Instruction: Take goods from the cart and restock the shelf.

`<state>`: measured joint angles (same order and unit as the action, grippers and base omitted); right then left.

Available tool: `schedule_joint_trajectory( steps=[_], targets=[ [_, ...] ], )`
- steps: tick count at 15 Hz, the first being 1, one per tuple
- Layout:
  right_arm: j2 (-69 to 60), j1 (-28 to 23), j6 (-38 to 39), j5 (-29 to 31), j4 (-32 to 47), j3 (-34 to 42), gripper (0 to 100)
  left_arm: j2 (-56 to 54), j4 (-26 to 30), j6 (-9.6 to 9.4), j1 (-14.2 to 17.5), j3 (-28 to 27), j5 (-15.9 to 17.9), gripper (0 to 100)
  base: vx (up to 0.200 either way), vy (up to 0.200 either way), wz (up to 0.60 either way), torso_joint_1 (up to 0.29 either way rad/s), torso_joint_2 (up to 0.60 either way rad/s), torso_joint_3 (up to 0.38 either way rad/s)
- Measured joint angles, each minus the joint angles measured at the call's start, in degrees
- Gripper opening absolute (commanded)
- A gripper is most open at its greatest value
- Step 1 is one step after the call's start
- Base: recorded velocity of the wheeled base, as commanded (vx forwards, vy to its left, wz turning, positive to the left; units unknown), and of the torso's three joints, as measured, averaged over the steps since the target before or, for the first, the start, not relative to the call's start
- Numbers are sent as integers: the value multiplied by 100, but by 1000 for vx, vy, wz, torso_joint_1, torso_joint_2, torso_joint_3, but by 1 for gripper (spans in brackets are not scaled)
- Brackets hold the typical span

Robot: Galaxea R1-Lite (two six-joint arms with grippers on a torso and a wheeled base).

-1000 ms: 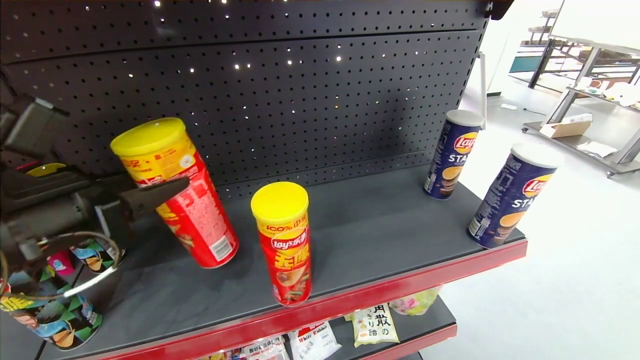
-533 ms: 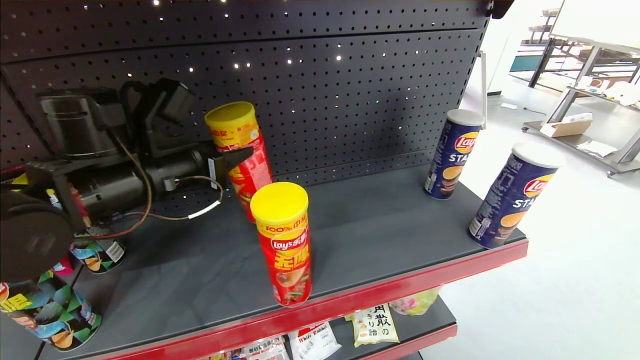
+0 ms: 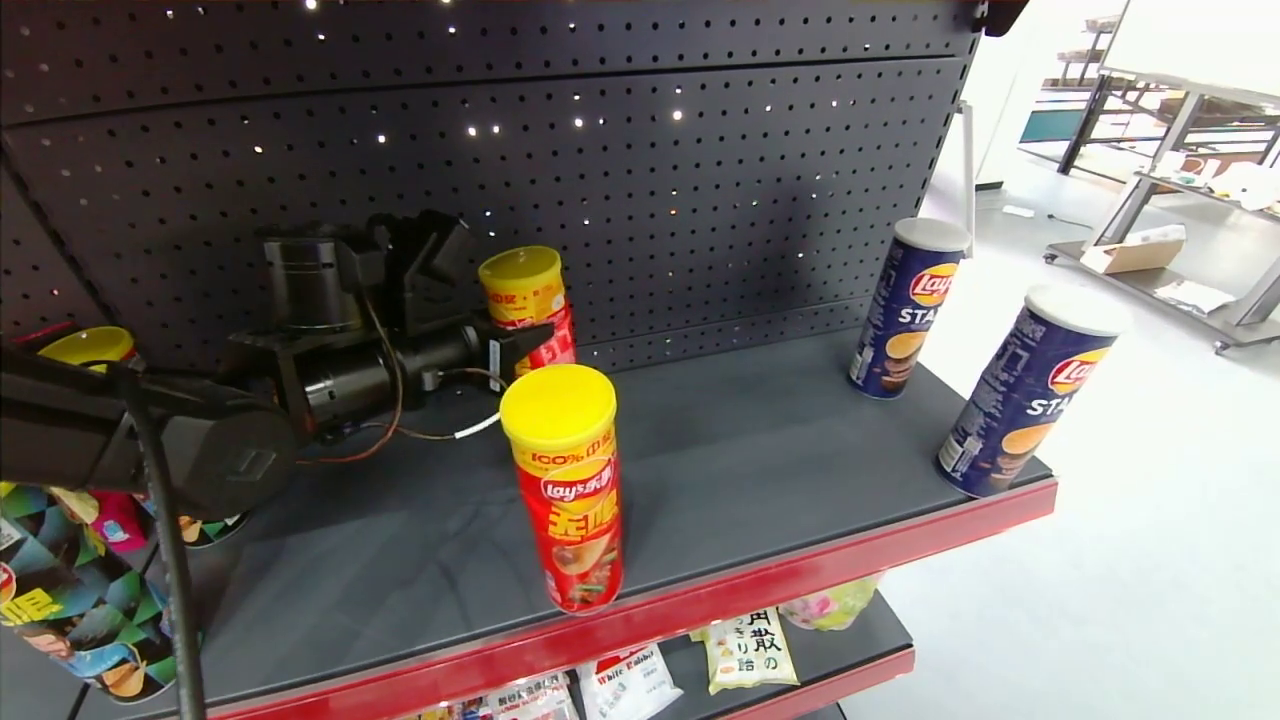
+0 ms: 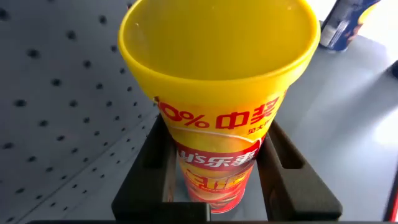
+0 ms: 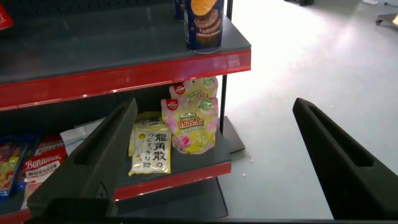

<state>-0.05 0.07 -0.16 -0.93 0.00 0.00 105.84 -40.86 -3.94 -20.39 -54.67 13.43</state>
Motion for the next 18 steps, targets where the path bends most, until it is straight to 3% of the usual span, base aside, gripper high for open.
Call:
schedule_joint_trajectory(
  steps=[11,12,18],
  targets=[
    [0,0,0,-2,0,0,100,130,17,-167,-68,24,-35,0,0,0,0,0,0,0],
    [0,0,0,-2,0,0,100,130,11,-216,-68,43,-49,100,0,0,0,0,0,0],
    [0,0,-2,-2,0,0,100,45,38,-229,-61,149,-72,100,0,0,0,0,0,0]
  ],
)
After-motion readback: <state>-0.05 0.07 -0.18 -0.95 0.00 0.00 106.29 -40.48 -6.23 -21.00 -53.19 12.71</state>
